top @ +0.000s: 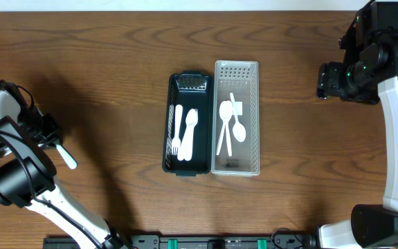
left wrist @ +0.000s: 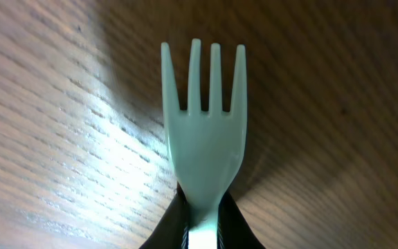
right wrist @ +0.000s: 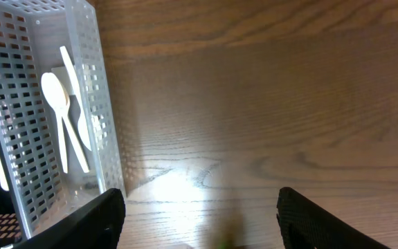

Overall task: Pack container
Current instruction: 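Return the left gripper to the last white fork and grasp it, then lower the fork into the black basket and open the left gripper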

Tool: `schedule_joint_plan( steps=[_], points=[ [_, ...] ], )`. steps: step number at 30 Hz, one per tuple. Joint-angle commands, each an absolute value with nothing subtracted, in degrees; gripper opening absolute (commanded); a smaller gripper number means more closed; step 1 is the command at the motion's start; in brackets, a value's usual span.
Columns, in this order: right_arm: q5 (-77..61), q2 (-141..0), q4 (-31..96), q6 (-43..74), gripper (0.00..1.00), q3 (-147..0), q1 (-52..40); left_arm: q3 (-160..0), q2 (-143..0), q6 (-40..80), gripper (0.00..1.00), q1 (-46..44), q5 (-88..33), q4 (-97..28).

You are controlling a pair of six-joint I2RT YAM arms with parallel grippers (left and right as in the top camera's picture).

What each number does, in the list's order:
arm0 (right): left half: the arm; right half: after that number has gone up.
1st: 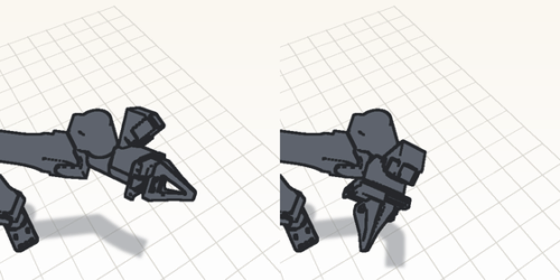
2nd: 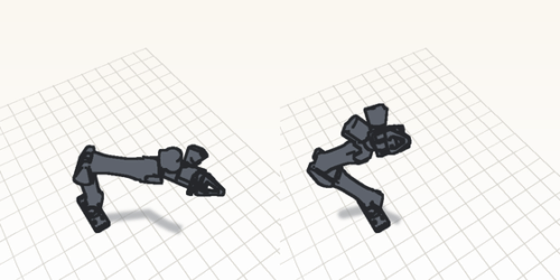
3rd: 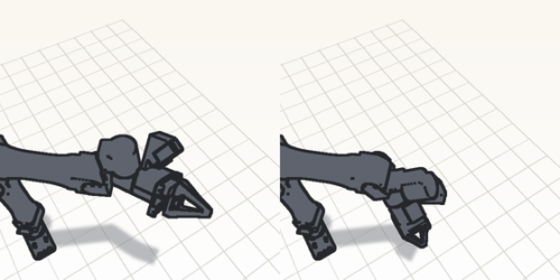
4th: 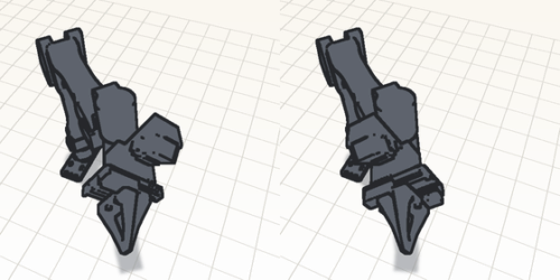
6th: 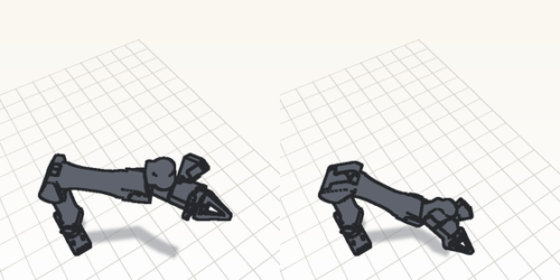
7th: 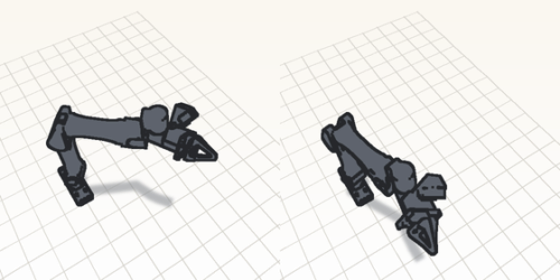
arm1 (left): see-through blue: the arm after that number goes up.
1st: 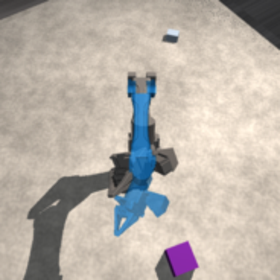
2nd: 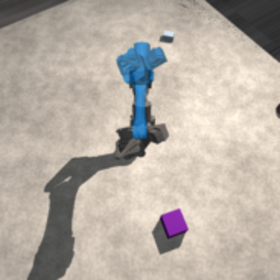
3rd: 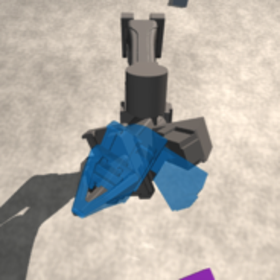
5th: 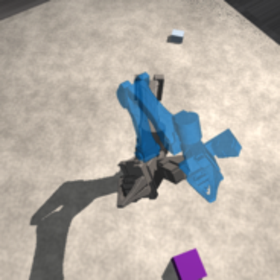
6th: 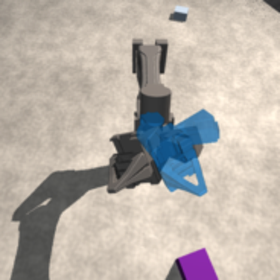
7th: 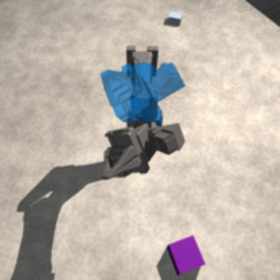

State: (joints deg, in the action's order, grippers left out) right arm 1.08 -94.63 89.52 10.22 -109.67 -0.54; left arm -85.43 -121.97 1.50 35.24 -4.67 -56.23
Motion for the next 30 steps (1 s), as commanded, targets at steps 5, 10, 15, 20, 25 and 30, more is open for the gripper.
schedule_joint_plan(
  steps=[5,10,15,20,25,30],
  points=[
    [1.52,-93.76,88.88,10.63,0.74,-110.04,-0.01,-85.43,-112.64,2.42,0.06,27.97,-7.38,-58.08],
    [1.52,-93.76,87.05,10.63,0.73,-110.04,-0.01,-85.47,-99.18,2.42,0.06,16.36,-7.57,-58.89],
    [1.52,-93.76,85.03,10.66,0.74,-110.04,-0.01,-85.52,-87.39,3.55,0.06,0.45,-7.53,-58.59],
    [1.52,-93.76,84.05,10.63,0.75,-110.04,-0.01,-85.52,-83.7,5.69,0.06,-13.98,-7.51,-57.47],
    [1.52,-93.76,83.99,10.63,0.76,-110.02,-0.01,-85.52,-87.72,5.91,0.06,-22.35,-7.53,-56.6],
    [1.52,-93.76,84.05,10.61,0.77,-110.0,-0.01,-85.52,-95.59,6.11,0.06,-25.8,-7.51,-55.09]
  ],
)
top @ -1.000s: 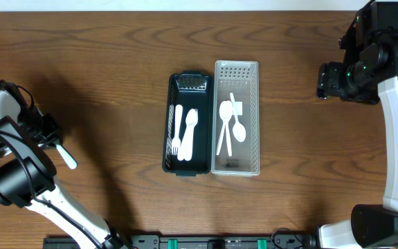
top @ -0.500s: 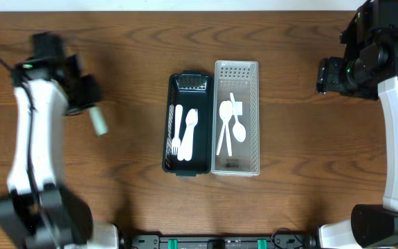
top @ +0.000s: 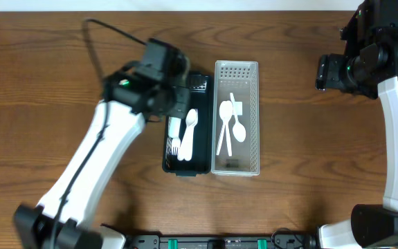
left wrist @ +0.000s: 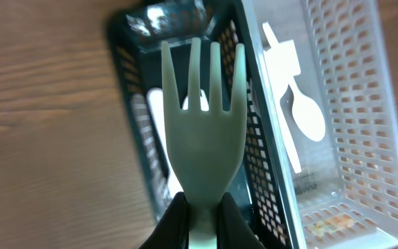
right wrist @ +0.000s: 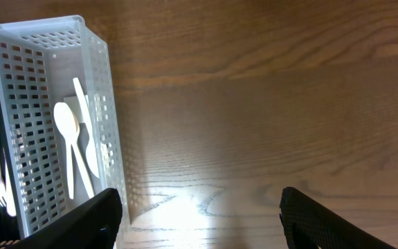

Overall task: Pack container
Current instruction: 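Lower the fork into the black basket and open the left gripper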

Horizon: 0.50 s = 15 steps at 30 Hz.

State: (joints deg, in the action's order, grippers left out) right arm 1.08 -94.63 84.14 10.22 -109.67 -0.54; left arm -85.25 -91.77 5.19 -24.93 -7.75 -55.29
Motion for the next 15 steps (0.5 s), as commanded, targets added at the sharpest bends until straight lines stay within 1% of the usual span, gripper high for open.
schedule_joint_plan(
  steps=[1,7,10,11,13,15],
  points=[
    [1.52,-93.76,84.01,10.61,0.77,-109.89,-0.01,-85.52,-97.8,6.09,0.06,-26.11,-7.51,-54.83],
    [1.52,-93.78,83.99,10.59,0.78,-109.4,-0.01,-85.52,-106.89,5.91,0.05,-26.22,-7.51,-54.54],
    [1.52,-93.78,83.99,10.61,0.78,-109.12,-0.01,-85.52,-109.75,5.69,0.08,-26.22,-7.51,-54.24],
    [1.52,-93.78,84.01,10.61,0.78,-109.06,-0.01,-85.52,-110.43,5.63,0.1,-26.22,-7.49,-54.22],
    [1.52,-93.78,84.16,10.55,0.79,-109.06,-0.01,-85.52,-110.91,5.65,0.25,-26.22,-7.51,-54.43],
    [1.65,-93.78,83.99,10.09,0.79,-109.06,-0.01,-85.54,-110.45,5.65,0.34,-26.22,-7.16,-54.33]
  ],
)
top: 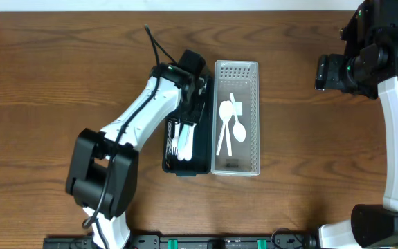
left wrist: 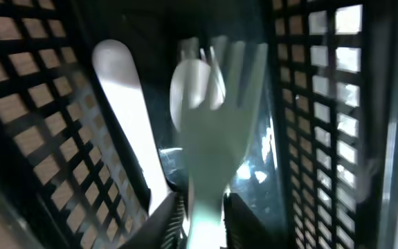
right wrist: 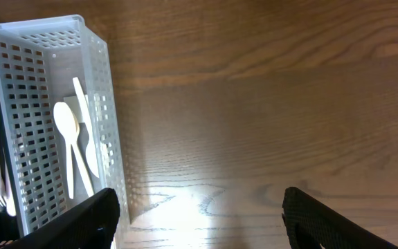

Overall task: Pack container
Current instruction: 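Lower the fork into the black basket and open the left gripper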

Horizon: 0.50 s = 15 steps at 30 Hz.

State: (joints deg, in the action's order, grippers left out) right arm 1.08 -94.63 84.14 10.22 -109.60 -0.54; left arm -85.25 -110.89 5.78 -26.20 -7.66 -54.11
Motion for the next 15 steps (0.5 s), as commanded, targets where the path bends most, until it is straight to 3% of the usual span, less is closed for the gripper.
schedule_joint_plan(
  steps=[1,3,9,11,15],
  points=[
    [1.8,-93.78,83.81,9.98,0.79,-109.06,-0.01,-85.67,-110.06,5.63,0.43,-26.22,-6.31,-54.26],
    [1.96,-93.78,83.42,9.98,0.79,-109.06,-0.01,-86.78,-108.73,5.63,0.57,-26.22,-3.07,-54.54],
    [1.96,-93.78,81.06,9.96,0.8,-109.06,-0.08,-92.05,-101.69,2.7,0.72,-26.2,1.5,-54.81],
    [1.93,-93.78,78.67,9.96,0.8,-109.06,-0.19,-93.06,-98.32,2.15,0.98,-26.04,6.09,-53.1],
    [2.07,-94.21,69.87,9.96,0.87,-108.66,-1.63,-93.06,-93.03,1.87,0.99,-23.66,14.17,-46.06]
  ],
)
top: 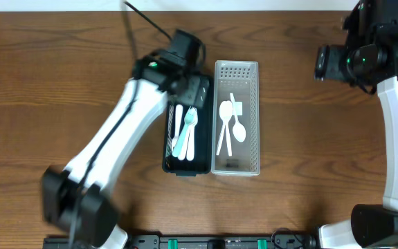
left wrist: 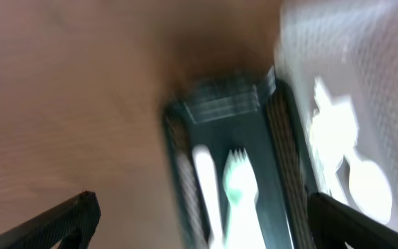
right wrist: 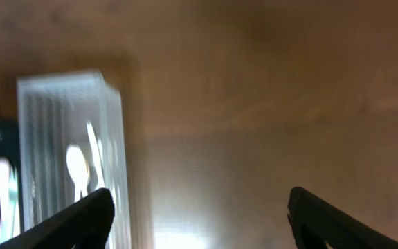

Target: Pack container

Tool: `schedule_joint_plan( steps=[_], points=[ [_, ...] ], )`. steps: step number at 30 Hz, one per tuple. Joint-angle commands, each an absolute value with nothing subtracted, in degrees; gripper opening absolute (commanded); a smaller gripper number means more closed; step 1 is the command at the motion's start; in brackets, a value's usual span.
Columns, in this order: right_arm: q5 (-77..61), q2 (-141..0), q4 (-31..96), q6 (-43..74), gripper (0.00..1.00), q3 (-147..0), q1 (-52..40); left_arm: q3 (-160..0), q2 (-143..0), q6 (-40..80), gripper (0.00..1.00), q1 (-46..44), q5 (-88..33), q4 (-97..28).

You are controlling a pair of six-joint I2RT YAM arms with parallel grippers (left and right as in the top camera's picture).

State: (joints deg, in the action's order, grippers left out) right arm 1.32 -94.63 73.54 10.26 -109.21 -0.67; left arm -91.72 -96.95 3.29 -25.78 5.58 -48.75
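A dark mesh basket (top: 203, 138) sits mid-table, and a pale green fork (top: 184, 136) lies inside it among white cutlery. The blurred left wrist view shows that fork (left wrist: 235, 181) lying free below the camera. My left gripper (top: 190, 77) hovers over the basket's far end, open, with its fingers (left wrist: 67, 216) spread wide and nothing between them. A white mesh basket (top: 256, 117) next to the dark one holds white spoons (top: 230, 124). My right gripper (top: 331, 63) is open and empty at the far right, well away from both baskets.
Bare wooden tabletop (top: 60, 104) surrounds the two baskets. The right wrist view is blurred, showing the white basket (right wrist: 67, 145) at its left and wood elsewhere. The right arm's white link runs down the right edge.
My left gripper was down inside the dark basket, shut on the green fork. Now it is open and higher, and the fork lies in the basket. The right wrist view has shifted a little.
My left gripper held the green fork at the table's far left edge. Then it held the fork above the dark basket, then low inside it. Now the fork rests in the basket and the gripper is open. The right arm stayed at the far right.
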Motion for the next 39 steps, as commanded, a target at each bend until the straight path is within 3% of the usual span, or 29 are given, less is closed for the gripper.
schedule_joint_plan(
  steps=[1,3,11,15,19,25,33,39],
  points=[
    [2.39,-94.54,67.05,9.96,0.9,-108.31,-2.17,-93.06,-92.31,1.1,0.98,-22.26,14.28,-43.72],
    [3.81,-95.79,59.72,9.93,0.99,-107.11,-3.57,-93.06,-92.03,0.62,0.98,-19.07,14.24,-38.59],
    [4.54,-108.36,24.71,6.52,0.99,-104.84,-7.27,-93.03,-97.82,0.12,0.98,-5.54,14.22,-12.01],
    [4.78,-112.05,10.7,-1.98,0.99,-104.84,-7.03,-93.03,-99.2,-6.74,0.98,-2.28,14.13,-9.41],
    [7.33,-111.55,11.84,-14.96,0.99,-104.84,-7.09,-91.88,-96.49,-11.81,0.98,-1.98,10.31,-14.85],
    [8.1,-105.8,21.21,-4.86,0.99,-102.56,-4.32,-82.06,-87.18,-11.77,0.98,-1.93,2.96,-14.59],
    [8.19,-87.94,6.28,-1.76,0.99,-74.98,-0.38,-55.2,-66.67,-11.77,0.98,-1.93,2.96,2.37],
    [10.39,-71.26,-12.67,-1.76,0.99,-47.53,-0.43,-39.29,-52.62,-11.75,0.98,-1.96,2.96,5.06]
  ],
)
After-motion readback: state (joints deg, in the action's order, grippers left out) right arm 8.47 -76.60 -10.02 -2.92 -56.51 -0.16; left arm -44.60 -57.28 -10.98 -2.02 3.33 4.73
